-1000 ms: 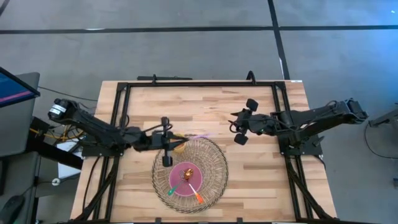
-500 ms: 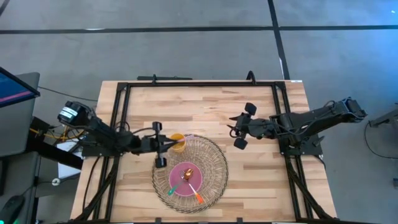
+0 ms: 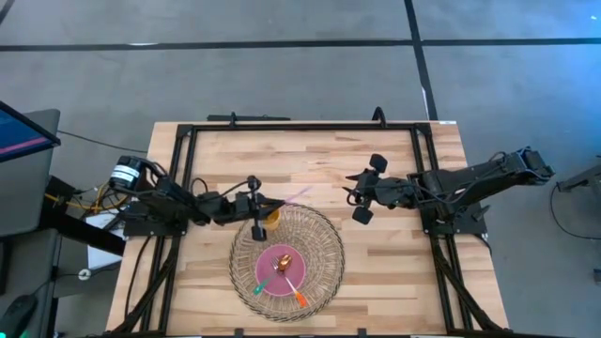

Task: Pick & Place Utensil
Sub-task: Put the pink straw into the yellow cup, then return to Home Position

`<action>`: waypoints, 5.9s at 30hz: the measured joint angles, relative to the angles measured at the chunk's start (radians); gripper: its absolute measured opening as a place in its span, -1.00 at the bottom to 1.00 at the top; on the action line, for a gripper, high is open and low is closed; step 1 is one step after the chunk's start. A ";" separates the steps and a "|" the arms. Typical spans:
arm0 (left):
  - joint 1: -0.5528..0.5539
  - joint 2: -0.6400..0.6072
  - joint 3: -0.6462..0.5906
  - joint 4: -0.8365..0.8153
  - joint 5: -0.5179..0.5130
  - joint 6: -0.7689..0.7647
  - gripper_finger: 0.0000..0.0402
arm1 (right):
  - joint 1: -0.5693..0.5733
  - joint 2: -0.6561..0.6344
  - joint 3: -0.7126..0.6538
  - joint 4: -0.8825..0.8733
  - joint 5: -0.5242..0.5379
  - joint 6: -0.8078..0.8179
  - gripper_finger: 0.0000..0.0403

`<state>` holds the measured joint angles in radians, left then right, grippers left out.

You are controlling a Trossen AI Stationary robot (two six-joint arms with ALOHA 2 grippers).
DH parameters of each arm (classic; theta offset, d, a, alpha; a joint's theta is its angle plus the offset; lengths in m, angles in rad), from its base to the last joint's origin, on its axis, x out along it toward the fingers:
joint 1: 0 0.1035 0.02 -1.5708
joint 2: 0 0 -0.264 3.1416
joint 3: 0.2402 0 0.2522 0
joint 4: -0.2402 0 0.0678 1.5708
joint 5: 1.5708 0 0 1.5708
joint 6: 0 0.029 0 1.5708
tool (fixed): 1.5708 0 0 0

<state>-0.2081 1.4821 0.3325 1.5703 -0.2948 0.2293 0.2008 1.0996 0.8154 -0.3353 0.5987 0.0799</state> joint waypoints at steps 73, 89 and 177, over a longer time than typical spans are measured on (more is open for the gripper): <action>-0.048 0.054 -0.003 -0.008 -0.131 -0.055 -0.52 | 0.000 0.410 0.164 0.628 -0.100 -0.081 -1.00; -0.059 -0.169 -0.003 -0.111 -0.132 -0.052 -0.81 | 0.001 0.116 0.164 0.363 -0.073 -0.221 -1.00; 0.019 -1.483 -0.327 -1.213 -0.012 0.017 -0.92 | 0.028 -1.097 -0.780 0.464 -0.277 -0.036 -1.00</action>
<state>-0.1886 -0.0006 0.0051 0.3576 -0.3065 0.2466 0.2287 0.0029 0.0349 0.1288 0.3214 0.0437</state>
